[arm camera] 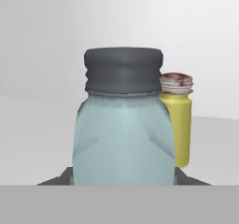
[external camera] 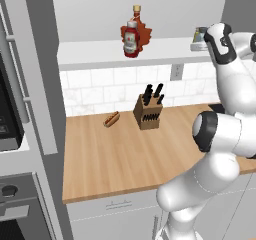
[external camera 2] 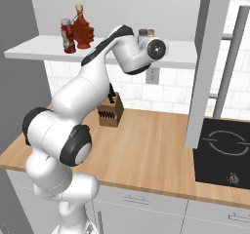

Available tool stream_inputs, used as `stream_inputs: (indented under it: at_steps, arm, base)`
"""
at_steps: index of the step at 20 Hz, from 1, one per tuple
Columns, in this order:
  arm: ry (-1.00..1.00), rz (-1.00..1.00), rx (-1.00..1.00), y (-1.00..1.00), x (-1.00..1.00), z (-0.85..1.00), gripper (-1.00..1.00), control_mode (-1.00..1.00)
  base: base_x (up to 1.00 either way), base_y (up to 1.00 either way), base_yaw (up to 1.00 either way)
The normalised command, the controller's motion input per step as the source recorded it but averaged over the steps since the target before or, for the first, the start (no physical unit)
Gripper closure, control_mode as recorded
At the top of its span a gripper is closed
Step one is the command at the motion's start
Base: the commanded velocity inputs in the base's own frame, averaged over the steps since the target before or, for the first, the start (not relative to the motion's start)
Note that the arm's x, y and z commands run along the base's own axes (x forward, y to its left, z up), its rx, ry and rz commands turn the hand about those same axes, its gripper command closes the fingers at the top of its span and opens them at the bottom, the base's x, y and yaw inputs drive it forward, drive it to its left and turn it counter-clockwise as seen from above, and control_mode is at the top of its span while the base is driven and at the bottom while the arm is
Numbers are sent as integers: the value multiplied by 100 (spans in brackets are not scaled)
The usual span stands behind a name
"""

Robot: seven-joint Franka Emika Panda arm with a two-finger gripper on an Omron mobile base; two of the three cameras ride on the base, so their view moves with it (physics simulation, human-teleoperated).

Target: Put the shaker and condiment bottle from the counter next to their counterparts in the cabinet.

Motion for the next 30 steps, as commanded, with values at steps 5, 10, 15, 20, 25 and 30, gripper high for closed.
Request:
stream_inputs:
  at_steps: [5, 10, 15, 20, 25, 30]
  arm:
    - [0, -3, 0, 0, 29, -11, 100, -100]
    - [0, -3, 0, -3, 22, -3, 100, -100]
    - [0, -3, 0, -1, 12, 0, 100, -100]
    - [0, -3, 0, 0, 11, -1, 100, -100]
    - [0, -3, 0, 0, 0, -10, -100, -100]
    - [0, -5, 0, 0, 0, -16, -100, -100]
  base:
    - [0, 0, 0]
    - [0, 0, 0]
    - [0, 0, 0]
    - [0, 0, 0]
    - [0, 0, 0]
    - [0, 0, 0]
